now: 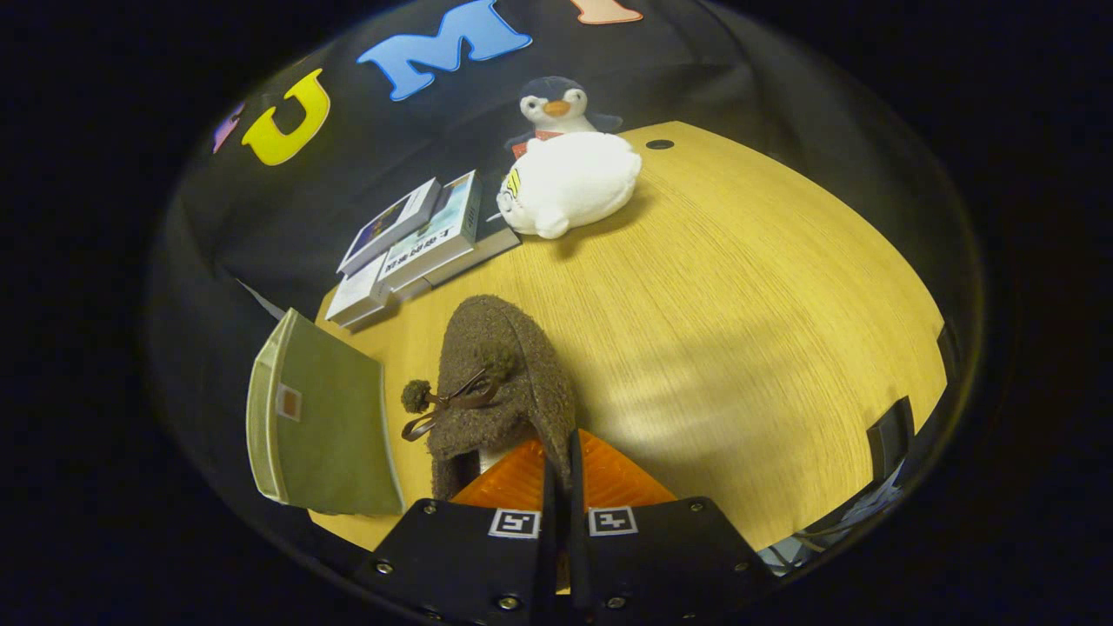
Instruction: Open the storage box then place both shoes into the box .Put the left shoe in first, then the right shoe, with the right side of both shoes facing outward in a uniform manner.
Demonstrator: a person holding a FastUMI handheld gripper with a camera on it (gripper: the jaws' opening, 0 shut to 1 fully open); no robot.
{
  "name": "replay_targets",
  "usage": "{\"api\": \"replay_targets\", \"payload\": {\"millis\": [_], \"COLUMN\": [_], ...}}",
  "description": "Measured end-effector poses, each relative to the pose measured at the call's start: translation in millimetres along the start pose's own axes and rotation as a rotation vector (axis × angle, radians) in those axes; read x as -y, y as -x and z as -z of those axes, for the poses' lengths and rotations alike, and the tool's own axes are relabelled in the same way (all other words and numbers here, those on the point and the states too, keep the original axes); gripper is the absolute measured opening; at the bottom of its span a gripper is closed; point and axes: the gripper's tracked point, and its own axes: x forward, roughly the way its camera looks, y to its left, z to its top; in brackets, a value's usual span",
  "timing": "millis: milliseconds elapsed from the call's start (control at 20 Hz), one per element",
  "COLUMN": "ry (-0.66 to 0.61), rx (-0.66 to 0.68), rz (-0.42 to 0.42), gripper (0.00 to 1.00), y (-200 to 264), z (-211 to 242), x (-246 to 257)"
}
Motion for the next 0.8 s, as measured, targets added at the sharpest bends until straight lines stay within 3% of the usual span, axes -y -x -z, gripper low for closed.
{"api": "replay_targets", "payload": {"millis": [800], "ry": [0.019], "rx": [-0.002], "rz": [-0.186], "gripper": [0.06], "y": [34], "z": [-9], "x": [-184]}}
